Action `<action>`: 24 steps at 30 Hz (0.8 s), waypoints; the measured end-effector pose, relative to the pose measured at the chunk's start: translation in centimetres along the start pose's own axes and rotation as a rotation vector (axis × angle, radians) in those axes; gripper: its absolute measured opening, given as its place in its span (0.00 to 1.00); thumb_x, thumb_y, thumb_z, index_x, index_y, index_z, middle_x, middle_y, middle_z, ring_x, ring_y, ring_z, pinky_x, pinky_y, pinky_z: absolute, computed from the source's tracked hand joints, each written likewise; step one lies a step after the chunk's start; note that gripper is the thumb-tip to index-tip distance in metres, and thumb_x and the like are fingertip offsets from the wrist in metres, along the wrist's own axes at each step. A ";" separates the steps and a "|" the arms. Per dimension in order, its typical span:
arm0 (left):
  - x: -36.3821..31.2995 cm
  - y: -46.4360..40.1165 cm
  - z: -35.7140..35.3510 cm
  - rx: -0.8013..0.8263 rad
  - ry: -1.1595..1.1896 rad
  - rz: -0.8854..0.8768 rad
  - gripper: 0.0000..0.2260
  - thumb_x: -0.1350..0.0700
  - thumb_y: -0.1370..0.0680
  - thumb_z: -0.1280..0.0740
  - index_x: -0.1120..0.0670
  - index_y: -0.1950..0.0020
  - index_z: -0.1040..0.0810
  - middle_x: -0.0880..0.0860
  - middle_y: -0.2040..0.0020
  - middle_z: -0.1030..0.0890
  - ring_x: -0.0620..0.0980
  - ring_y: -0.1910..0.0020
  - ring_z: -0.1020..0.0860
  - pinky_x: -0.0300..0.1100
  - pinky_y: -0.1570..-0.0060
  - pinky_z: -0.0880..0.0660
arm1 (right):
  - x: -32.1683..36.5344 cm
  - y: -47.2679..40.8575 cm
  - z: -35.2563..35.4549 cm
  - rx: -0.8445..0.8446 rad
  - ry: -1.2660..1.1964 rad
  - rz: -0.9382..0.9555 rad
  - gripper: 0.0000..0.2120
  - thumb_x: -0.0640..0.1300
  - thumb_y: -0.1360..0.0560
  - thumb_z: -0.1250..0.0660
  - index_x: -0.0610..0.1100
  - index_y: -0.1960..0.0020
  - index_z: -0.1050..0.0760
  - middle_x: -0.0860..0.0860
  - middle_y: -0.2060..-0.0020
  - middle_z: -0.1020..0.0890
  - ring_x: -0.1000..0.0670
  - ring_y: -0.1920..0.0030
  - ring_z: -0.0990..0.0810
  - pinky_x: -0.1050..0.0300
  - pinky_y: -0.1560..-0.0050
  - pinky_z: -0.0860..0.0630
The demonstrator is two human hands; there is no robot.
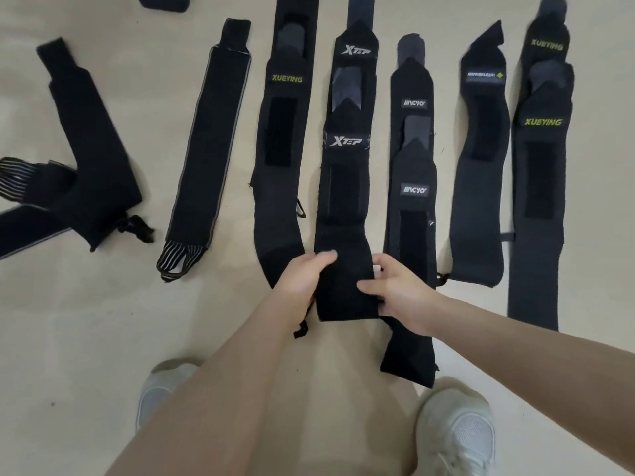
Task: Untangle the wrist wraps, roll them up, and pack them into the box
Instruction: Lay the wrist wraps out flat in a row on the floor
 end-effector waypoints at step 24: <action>3.9 0.1 2.2 -0.135 -1.730 -0.335 0.25 0.54 0.20 0.39 0.57 0.28 0.46 0.53 0.57 0.23 0.52 0.63 0.25 0.45 0.66 0.30 | 2.8 -5.2 -1.2 -0.142 1.798 0.512 0.25 0.39 0.23 0.40 0.47 0.28 0.40 0.46 0.28 0.42 0.45 0.32 0.38 0.50 0.43 0.29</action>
Point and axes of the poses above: each hand's wrist, its own y-axis away from the middle knuckle, its own z-axis out of the back of the hand, x = y × z, the point moved 3 cm from there along -y, towards the middle knuckle
